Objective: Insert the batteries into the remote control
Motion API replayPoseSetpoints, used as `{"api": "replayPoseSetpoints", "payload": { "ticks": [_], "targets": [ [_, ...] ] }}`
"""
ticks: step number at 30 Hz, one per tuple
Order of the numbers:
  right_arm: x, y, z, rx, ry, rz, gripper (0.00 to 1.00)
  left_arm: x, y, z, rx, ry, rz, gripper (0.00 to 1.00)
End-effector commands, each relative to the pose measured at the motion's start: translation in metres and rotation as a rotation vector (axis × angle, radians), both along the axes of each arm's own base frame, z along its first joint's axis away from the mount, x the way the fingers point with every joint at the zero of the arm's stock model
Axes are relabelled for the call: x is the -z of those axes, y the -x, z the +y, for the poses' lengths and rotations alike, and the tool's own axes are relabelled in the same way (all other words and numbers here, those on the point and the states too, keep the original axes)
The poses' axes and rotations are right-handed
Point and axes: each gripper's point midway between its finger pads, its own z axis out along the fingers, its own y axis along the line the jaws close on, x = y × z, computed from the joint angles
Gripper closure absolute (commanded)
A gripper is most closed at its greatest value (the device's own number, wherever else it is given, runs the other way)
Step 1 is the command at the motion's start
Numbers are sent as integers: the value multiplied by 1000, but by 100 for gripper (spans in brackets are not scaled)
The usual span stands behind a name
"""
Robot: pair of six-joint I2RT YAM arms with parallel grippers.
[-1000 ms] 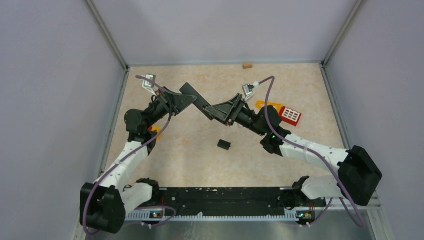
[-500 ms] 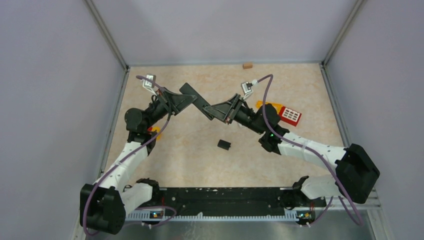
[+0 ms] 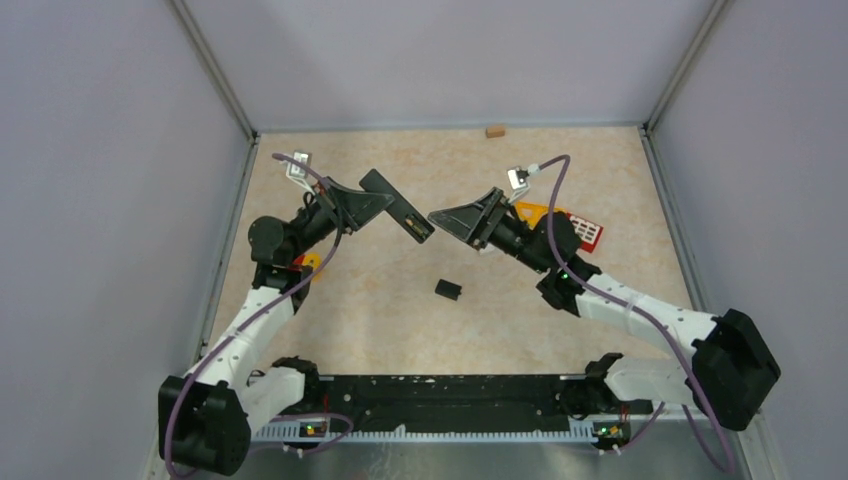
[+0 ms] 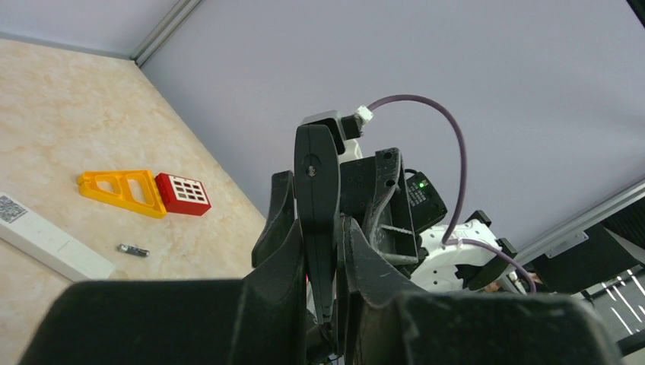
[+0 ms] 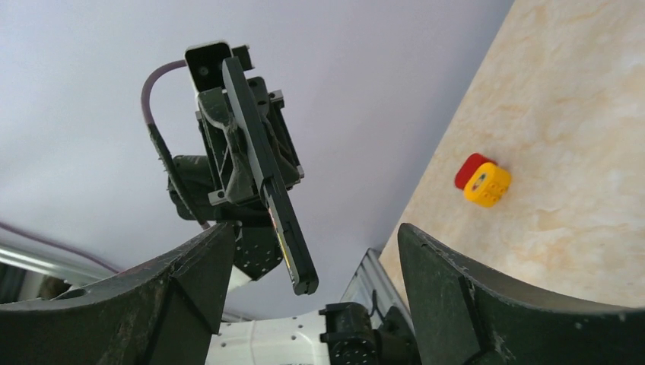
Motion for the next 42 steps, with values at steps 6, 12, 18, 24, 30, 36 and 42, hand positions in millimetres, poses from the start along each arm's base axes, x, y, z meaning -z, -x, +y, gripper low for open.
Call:
{"api": "replayPoseSetpoints", "payload": {
  "ticks": [6,12,18,24,30,36,42],
  "targets": [
    [62,-30,-57,192,631,-96,25,37,-9,14,-145,-188,0,100],
    [135,-48,-88,201,1051,-53,45,52,2,22,-197,-296,-66,100],
    [178,-71,-116,285,1226,75,52,36,50,7,4,-322,-279,100],
    [214,-91,-144,327,1308,174,45,21,87,1,149,-311,-438,100],
    [244,-106,-161,263,1370,155,42,17,100,0,199,-309,-474,100],
    [259,-122,-167,210,1409,134,42,13,103,0,206,-310,-483,100],
    [274,-129,-160,115,1444,131,49,10,100,0,201,-312,-472,100]
  ]
}}
